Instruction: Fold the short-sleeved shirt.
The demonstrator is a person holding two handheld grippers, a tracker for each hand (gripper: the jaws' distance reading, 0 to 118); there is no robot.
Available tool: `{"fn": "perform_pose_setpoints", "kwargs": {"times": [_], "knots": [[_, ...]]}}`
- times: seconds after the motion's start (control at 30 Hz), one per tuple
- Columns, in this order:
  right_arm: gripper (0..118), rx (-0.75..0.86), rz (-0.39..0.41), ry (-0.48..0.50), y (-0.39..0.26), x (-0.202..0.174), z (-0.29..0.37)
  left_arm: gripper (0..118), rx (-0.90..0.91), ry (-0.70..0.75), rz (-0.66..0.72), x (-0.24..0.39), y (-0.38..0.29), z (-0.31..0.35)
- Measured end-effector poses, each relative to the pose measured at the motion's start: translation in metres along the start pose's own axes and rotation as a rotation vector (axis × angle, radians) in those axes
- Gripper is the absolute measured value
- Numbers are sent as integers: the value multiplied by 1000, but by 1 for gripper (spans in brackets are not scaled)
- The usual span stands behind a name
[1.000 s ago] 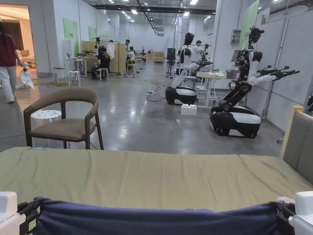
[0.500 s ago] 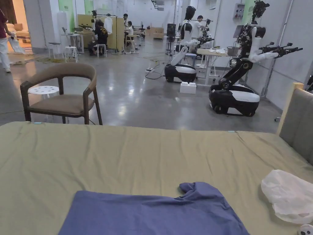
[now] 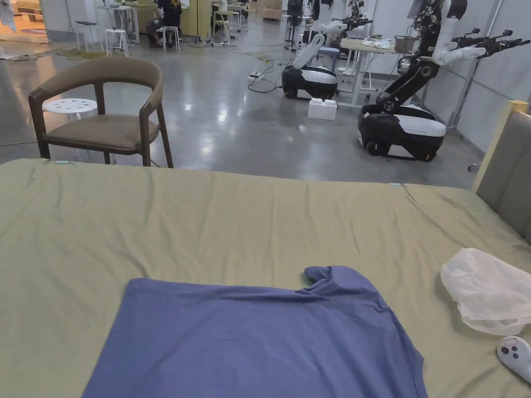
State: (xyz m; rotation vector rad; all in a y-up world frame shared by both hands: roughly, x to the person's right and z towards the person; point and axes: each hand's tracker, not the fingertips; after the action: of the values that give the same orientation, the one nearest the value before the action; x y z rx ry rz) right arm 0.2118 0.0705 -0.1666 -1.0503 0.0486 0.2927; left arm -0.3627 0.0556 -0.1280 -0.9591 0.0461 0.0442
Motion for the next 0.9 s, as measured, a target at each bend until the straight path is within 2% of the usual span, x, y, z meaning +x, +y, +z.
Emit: {"fn": "perform_pose_setpoints", "kwargs": {"times": [0.03,0.07,0.13,0.23,0.3,0.6,0.7,0.73,0.77,0.8,0.87,0.9], "knots": [[57,7,2,-11,0,0,4,24,2,11,-2,2,-1,3],[58,23,-2,-19,1,1,10,36,6,18,-5,3,0,6],[59,86,-38,-17,8,4,27,53,56,23,-10,5,4,15],[61,228,-87,5,23,5,48,57,171,12,-8,15,17,31],[68,316,-114,7,39,1,57,58,239,1,-9,24,29,35],[68,746,-221,12,128,-41,71,56,569,42,-62,84,109,47],[66,886,-226,-9,149,-55,88,46,703,50,-61,99,130,59],[62,925,-228,-19,154,-59,94,40,737,61,-58,103,137,63],[51,964,-225,-17,158,-62,99,28,763,74,-53,106,142,67],[39,999,-221,-1,161,-64,100,19,789,85,-45,109,146,70],[8,1003,-226,-8,167,-70,105,0,821,87,-34,112,152,74],[5,1015,-228,-17,168,-72,106,0,831,98,-32,114,154,77]]}}
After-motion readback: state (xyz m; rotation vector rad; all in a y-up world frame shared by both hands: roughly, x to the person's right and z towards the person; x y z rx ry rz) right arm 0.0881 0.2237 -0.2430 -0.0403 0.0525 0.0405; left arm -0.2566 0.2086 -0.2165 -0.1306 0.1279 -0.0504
